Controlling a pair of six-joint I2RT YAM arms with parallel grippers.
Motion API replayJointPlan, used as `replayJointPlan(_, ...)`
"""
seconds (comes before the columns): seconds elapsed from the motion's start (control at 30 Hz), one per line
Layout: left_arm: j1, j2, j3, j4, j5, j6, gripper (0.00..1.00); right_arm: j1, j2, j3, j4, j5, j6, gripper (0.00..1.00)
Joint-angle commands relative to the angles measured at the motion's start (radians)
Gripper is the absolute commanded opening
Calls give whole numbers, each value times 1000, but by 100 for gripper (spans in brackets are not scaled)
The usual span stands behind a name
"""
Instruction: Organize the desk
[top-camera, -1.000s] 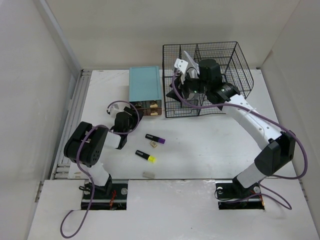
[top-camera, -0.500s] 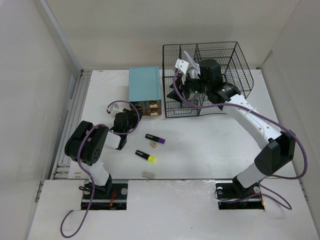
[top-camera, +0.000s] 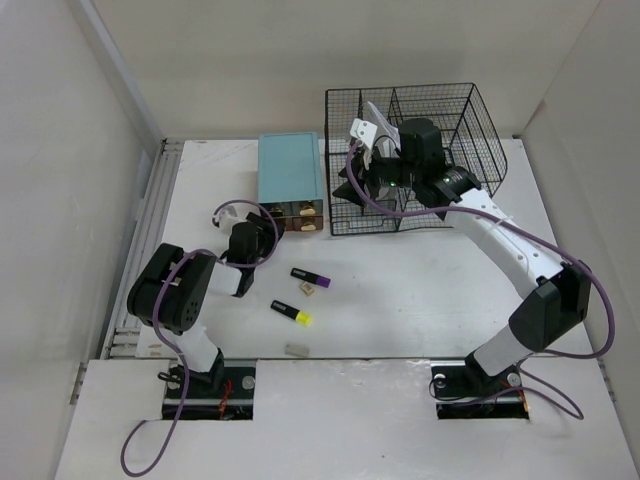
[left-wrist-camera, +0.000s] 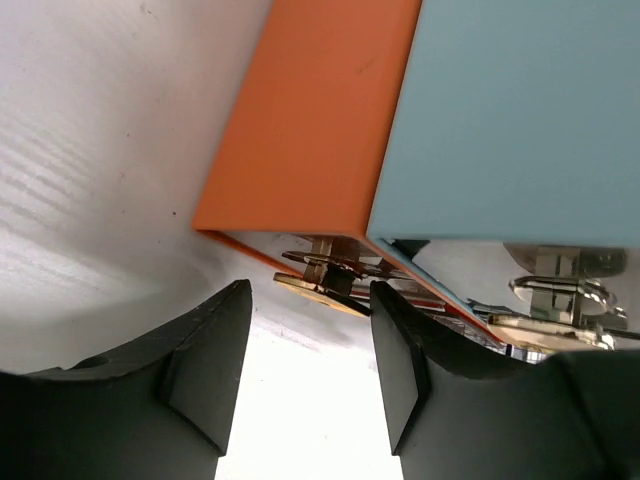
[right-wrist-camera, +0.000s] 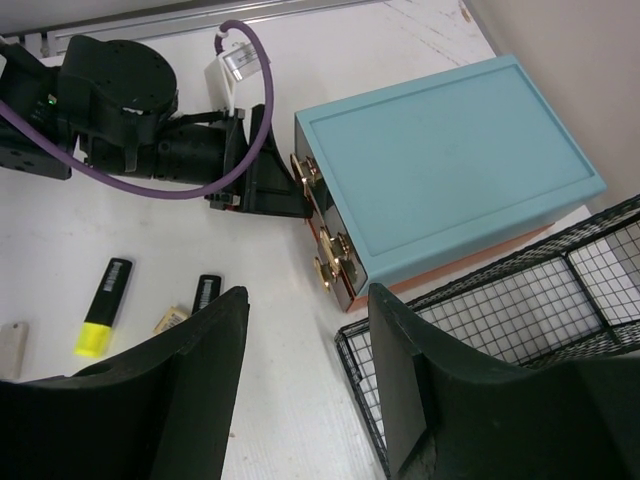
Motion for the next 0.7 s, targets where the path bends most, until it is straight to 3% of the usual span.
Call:
replayJointPlan(0.0, 10, -16, 59, -63, -69, 30, 47, -5, -3, 6, 34, -32, 3, 57)
replayJointPlan(0.13, -1, -16, 69, -99, -102, 20, 49, -5, -12, 6, 34, -32, 3, 57)
replayJointPlan(0.23, -1, -7, 87, -110, -102, 11, 40, -5, -12, -3, 34, -42, 3, 57)
replayJointPlan(0.27, -1, -7, 87, -122, -102, 11, 37, -5, -12, -3, 34, -42, 3, 57)
replayJointPlan(0.3, -1, -7, 87, -122, -102, 0, 26, -15, -21, -3, 34, -42, 3, 57)
replayJointPlan(0.47, -11, -7, 87, -122, -102, -10, 6, -15, -21, -3, 34, -51, 3, 57)
replayJointPlan(0.67, -21, -28, 44, -122, -122, -29, 5, -15, -21, -3, 34, -51, 3, 57)
